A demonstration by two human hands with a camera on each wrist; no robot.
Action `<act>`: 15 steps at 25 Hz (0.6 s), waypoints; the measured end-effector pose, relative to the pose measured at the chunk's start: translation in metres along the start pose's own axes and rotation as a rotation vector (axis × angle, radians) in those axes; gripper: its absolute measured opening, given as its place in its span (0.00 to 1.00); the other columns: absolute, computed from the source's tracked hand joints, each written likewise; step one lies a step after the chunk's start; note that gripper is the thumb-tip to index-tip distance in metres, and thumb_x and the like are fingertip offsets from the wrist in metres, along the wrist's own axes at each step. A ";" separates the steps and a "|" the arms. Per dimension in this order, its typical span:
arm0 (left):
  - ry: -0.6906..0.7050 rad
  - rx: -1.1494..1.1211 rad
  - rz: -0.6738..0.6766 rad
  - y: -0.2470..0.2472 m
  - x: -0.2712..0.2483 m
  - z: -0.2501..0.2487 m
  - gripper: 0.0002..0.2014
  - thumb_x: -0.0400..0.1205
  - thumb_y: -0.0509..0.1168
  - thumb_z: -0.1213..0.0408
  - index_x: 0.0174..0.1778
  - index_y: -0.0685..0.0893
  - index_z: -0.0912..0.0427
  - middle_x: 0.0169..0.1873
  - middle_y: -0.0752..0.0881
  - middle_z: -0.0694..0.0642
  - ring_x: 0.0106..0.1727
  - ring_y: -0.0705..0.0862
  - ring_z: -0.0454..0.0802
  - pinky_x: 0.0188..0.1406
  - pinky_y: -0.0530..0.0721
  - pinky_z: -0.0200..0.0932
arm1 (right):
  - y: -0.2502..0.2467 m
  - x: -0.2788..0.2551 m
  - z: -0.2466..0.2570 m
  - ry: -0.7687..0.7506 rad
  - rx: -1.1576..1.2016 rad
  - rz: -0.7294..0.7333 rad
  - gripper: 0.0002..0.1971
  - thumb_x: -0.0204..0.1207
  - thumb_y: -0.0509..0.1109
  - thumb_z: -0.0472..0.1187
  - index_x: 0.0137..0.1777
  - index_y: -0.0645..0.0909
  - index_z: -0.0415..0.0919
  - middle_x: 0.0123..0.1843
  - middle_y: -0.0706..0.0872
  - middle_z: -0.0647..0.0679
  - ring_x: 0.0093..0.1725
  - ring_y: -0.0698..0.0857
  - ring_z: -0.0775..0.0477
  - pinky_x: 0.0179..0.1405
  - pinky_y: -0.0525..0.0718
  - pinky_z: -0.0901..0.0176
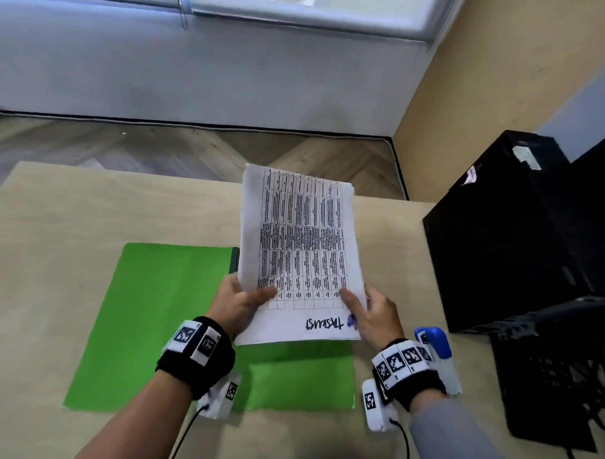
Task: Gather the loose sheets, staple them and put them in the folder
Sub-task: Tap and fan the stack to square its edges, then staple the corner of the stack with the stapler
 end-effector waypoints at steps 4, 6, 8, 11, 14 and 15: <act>0.041 -0.022 0.003 -0.005 -0.004 -0.006 0.24 0.68 0.79 0.64 0.50 0.81 0.77 0.42 0.84 0.69 0.42 0.83 0.62 0.36 0.86 0.47 | -0.082 -0.027 -0.031 0.034 -0.368 -0.466 0.12 0.75 0.76 0.49 0.47 0.82 0.40 0.41 0.87 0.43 0.41 0.85 0.42 0.37 0.77 0.59; 0.045 -0.040 -0.026 -0.010 -0.007 -0.009 0.26 0.67 0.81 0.61 0.52 0.82 0.76 0.46 0.86 0.73 0.43 0.86 0.66 0.40 0.89 0.55 | -0.114 -0.048 -0.062 0.148 -0.549 -0.595 0.20 0.69 0.80 0.46 0.56 0.82 0.35 0.53 0.84 0.34 0.54 0.82 0.31 0.49 0.81 0.46; 0.082 -0.021 -0.060 -0.013 -0.010 -0.017 0.18 0.72 0.78 0.67 0.50 0.83 0.75 0.43 0.87 0.71 0.41 0.86 0.65 0.40 0.89 0.56 | -0.123 -0.059 -0.102 0.329 -0.696 -0.503 0.25 0.70 0.78 0.48 0.61 0.79 0.32 0.58 0.82 0.31 0.60 0.80 0.29 0.53 0.80 0.40; 0.139 -0.009 -0.088 -0.012 -0.016 -0.033 0.12 0.75 0.73 0.72 0.52 0.83 0.74 0.41 0.88 0.66 0.39 0.86 0.60 0.33 0.87 0.46 | -0.118 -0.063 -0.140 0.474 -0.749 -0.309 0.21 0.77 0.71 0.49 0.62 0.77 0.34 0.59 0.84 0.33 0.59 0.83 0.33 0.53 0.80 0.46; 0.196 -0.007 -0.122 -0.011 -0.019 -0.047 0.11 0.76 0.72 0.75 0.52 0.82 0.77 0.41 0.86 0.67 0.37 0.85 0.56 0.30 0.88 0.38 | -0.110 -0.060 -0.132 0.386 -0.666 -0.259 0.14 0.74 0.72 0.43 0.56 0.77 0.37 0.54 0.83 0.35 0.54 0.84 0.32 0.48 0.79 0.47; 0.214 -0.010 -0.138 -0.012 -0.020 -0.051 0.11 0.76 0.71 0.76 0.51 0.82 0.77 0.41 0.86 0.67 0.36 0.85 0.56 0.31 0.88 0.39 | -0.107 -0.060 -0.119 0.325 -0.598 -0.274 0.11 0.72 0.74 0.42 0.50 0.77 0.39 0.48 0.83 0.39 0.49 0.84 0.32 0.43 0.77 0.49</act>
Point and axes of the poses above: each hand's wrist, its own x-axis towards the middle knuckle, its own y-axis out of the palm, z = x × y, the point moved 10 cm from there along x, towards the middle knuckle
